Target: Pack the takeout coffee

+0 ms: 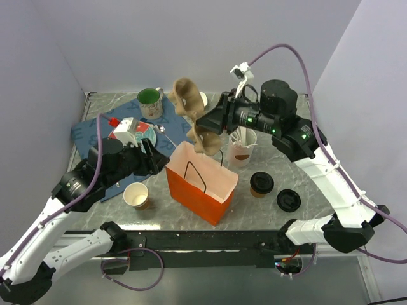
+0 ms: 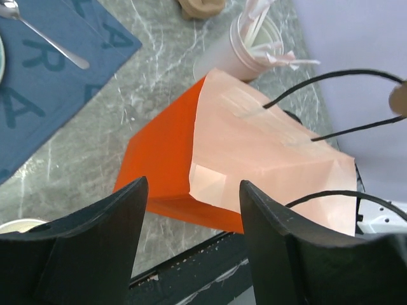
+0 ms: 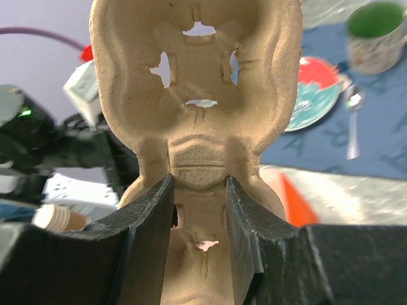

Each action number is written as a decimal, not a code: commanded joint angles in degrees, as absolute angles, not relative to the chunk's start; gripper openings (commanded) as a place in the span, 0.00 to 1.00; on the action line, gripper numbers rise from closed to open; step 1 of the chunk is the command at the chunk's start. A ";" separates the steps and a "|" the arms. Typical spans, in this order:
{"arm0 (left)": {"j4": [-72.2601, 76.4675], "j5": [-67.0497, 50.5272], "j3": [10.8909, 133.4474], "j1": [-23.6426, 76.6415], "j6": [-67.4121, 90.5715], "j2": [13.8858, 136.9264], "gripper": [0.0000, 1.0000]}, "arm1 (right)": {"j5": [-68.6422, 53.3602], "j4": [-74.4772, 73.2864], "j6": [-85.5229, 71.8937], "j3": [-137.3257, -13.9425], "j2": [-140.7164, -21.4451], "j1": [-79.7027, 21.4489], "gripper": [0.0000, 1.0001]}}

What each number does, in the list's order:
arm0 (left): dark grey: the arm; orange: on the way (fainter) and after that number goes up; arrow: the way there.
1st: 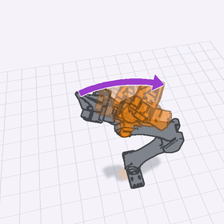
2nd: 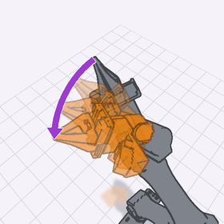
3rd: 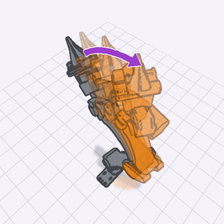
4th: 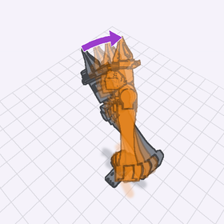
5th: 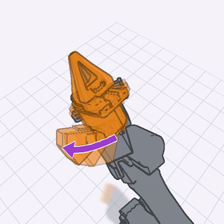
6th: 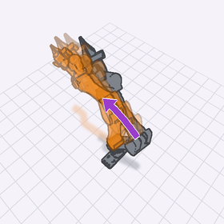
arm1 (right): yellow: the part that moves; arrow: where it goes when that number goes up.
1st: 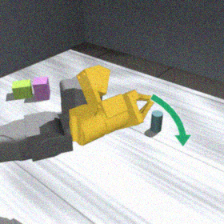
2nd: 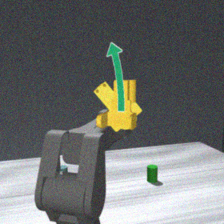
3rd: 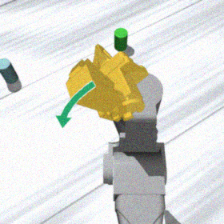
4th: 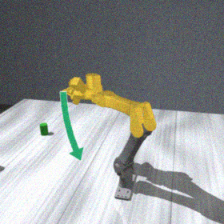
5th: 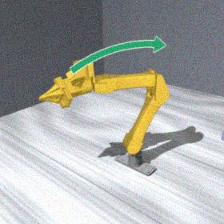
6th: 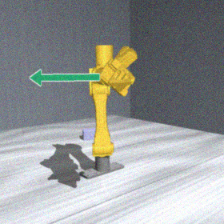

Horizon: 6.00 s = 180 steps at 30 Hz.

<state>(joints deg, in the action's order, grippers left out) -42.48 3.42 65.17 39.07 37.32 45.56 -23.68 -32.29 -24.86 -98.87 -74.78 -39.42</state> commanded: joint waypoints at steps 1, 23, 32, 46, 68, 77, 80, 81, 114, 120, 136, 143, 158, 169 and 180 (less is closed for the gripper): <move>-40.16 1.58 64.25 38.85 38.15 45.26 0.64 | -24.43 -26.55 -30.49 -95.89 -71.55 -41.48 0.34; -35.68 0.53 60.73 38.85 33.13 47.02 0.46 | -15.65 -31.20 -30.06 -95.35 -71.89 -47.37 0.33; -35.51 -0.26 60.38 38.85 32.70 46.85 0.49 | -15.56 -29.18 -31.29 -95.98 -72.60 -48.51 0.33; -35.60 -0.44 60.12 38.85 32.17 46.93 0.49 | -14.94 -27.78 -31.82 -97.21 -73.65 -48.96 0.33; -34.89 -2.46 60.29 38.85 32.34 46.85 0.03 | -15.91 -24.88 -33.57 -94.76 -72.34 -49.13 0.33; -34.72 -2.81 60.12 38.85 33.13 46.32 0.01 | -17.14 -21.88 -35.16 -91.23 -71.28 -49.22 0.33; -34.72 -2.73 59.94 38.85 33.48 46.14 0.01 | -16.35 -22.85 -34.28 -91.05 -71.37 -49.22 0.33; -34.72 -2.72 59.85 38.85 33.57 46.14 0.01 | -16.17 -23.90 -34.02 -91.05 -71.45 -49.31 0.33; -35.86 -2.99 58.89 38.85 33.92 44.03 0.01 | -9.76 -27.77 -30.24 -90.44 -70.40 -49.66 0.31; -35.95 -3.25 59.50 38.85 34.10 44.56 0.01 | -8.88 -34.88 -27.51 -89.12 -68.20 -50.19 0.31; -36.39 -4.04 60.38 38.85 35.95 46.05 0.01 | 1.75 -52.89 -21.88 -97.81 -74.18 -56.78 0.30; -36.04 -4.39 61.17 38.85 37.18 47.55 0.01 | -1.04 -60.55 -22.67 -100.63 -76.64 -57.83 0.30; -35.42 -5.71 63.98 38.85 38.93 50.80 0.01 | -5.64 -65.03 -28.39 -98.97 -78.75 -58.80 0.29; -34.28 -7.56 63.11 38.85 40.78 50.45 0.01 | 3.33 -70.84 -30.14 -99.49 -81.38 -60.38 0.29; -34.28 -8.35 62.67 38.85 41.31 50.36 0.01 | 8.62 -58.80 -25.32 -90.45 -78.58 -60.91 0.29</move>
